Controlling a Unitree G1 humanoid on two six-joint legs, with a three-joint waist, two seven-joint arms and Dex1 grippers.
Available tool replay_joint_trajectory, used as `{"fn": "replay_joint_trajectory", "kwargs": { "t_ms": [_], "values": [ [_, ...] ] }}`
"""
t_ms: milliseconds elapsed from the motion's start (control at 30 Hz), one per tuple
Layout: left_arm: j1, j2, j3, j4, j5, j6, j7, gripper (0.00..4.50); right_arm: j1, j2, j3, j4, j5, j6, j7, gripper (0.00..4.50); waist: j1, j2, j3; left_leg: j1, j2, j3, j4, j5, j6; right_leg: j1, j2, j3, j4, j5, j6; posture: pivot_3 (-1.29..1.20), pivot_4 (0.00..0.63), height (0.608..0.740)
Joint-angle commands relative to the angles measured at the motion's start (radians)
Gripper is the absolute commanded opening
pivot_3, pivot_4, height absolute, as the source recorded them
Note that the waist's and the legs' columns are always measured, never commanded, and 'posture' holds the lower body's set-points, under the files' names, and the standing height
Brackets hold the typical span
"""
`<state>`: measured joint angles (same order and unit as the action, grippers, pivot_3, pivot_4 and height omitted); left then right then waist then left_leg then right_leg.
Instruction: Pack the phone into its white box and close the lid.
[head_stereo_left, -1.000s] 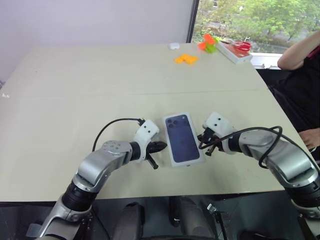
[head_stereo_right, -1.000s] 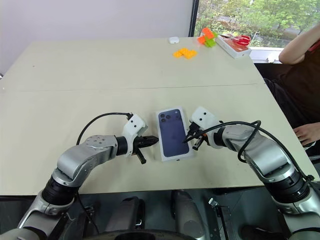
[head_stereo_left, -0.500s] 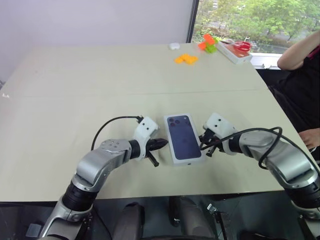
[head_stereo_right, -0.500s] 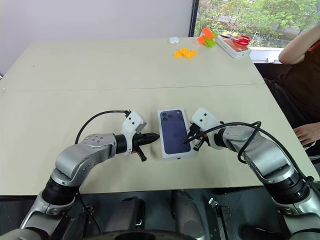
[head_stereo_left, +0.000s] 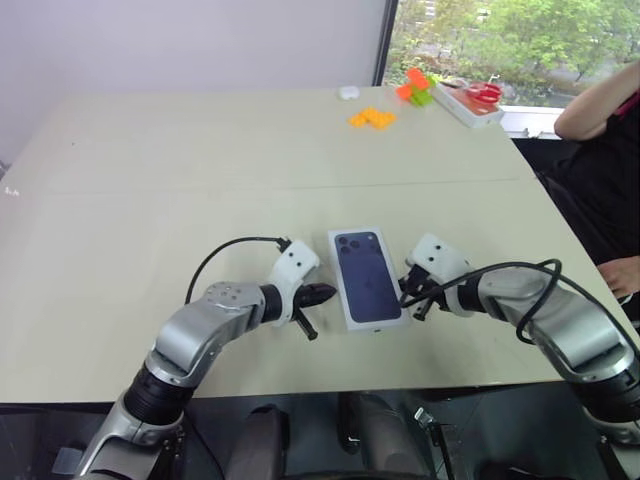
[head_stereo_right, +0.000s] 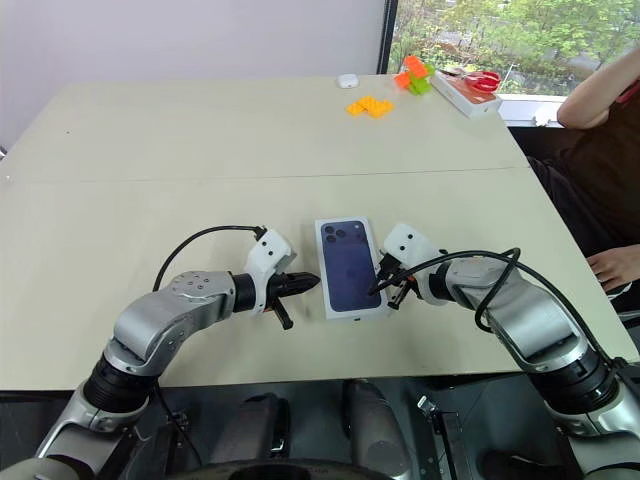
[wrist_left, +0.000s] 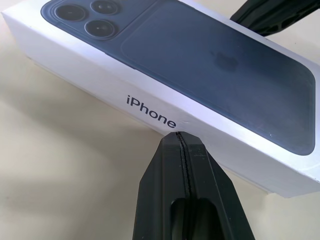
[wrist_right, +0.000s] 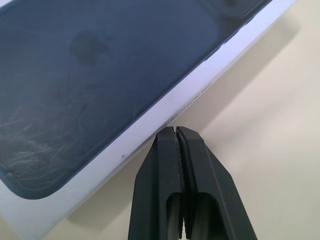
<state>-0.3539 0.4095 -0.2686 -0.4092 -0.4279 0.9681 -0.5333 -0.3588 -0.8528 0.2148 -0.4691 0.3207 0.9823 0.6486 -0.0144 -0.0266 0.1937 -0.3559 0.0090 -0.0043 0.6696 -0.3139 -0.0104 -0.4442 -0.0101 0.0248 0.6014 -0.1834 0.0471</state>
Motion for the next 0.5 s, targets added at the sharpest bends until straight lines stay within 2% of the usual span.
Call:
{"fn": "replay_joint_trajectory", "kwargs": {
  "t_ms": [33, 100, 267, 400, 500],
  "values": [
    [-0.012, -0.022, 0.154, -0.042, -0.092, 0.001, -0.01, 0.0, 0.016, -0.046, -0.122, 0.009, -0.008, -0.084, 0.03, 0.08, 0.001, 0.0, 0.0, 0.0, 0.0, 0.0, 0.0, 0.0, 0.0, 0.0, 0.0, 0.0, 0.0, 0.0, 0.0, 0.0, 0.15, 0.74],
    [-0.058, -0.046, 0.201, -0.01, -0.101, 0.006, 0.02, 0.0, 0.047, -0.059, -0.19, 0.003, 0.032, -0.129, 0.078, 0.08, 0.005, 0.0, 0.0, 0.0, 0.0, 0.0, 0.0, 0.0, 0.0, 0.0, 0.0, 0.0, 0.0, 0.0, 0.0, 0.0, 0.15, 0.74],
    [-0.178, -0.105, 0.133, 0.084, -0.025, -0.019, 0.082, 0.0, 0.105, -0.055, -0.249, -0.076, 0.134, -0.126, 0.17, 0.08, 0.004, 0.0, 0.0, 0.0, -0.001, -0.001, 0.002, 0.0, 0.0, 0.002, 0.0, -0.001, 0.0, 0.0, 0.0, 0.0, 0.15, 0.74],
    [-0.291, -0.211, 0.062, 0.28, 0.048, 0.049, 0.17, 0.0, 0.188, -0.067, -0.177, -0.179, 0.156, -0.11, 0.196, 0.08, 0.005, 0.0, 0.0, -0.001, -0.001, -0.001, 0.007, -0.001, 0.001, 0.003, 0.0, -0.001, 0.001, 0.001, 0.001, 0.0, 0.15, 0.74],
    [-0.314, -0.22, 0.019, 0.34, 0.076, 0.103, 0.177, 0.0, 0.203, -0.063, -0.115, -0.187, 0.111, -0.086, 0.15, 0.08, -0.005, 0.0, 0.0, -0.001, -0.001, -0.001, 0.01, -0.001, 0.002, 0.004, 0.0, 0.0, 0.002, 0.001, 0.002, 0.0, 0.15, 0.74]
  ]
}}
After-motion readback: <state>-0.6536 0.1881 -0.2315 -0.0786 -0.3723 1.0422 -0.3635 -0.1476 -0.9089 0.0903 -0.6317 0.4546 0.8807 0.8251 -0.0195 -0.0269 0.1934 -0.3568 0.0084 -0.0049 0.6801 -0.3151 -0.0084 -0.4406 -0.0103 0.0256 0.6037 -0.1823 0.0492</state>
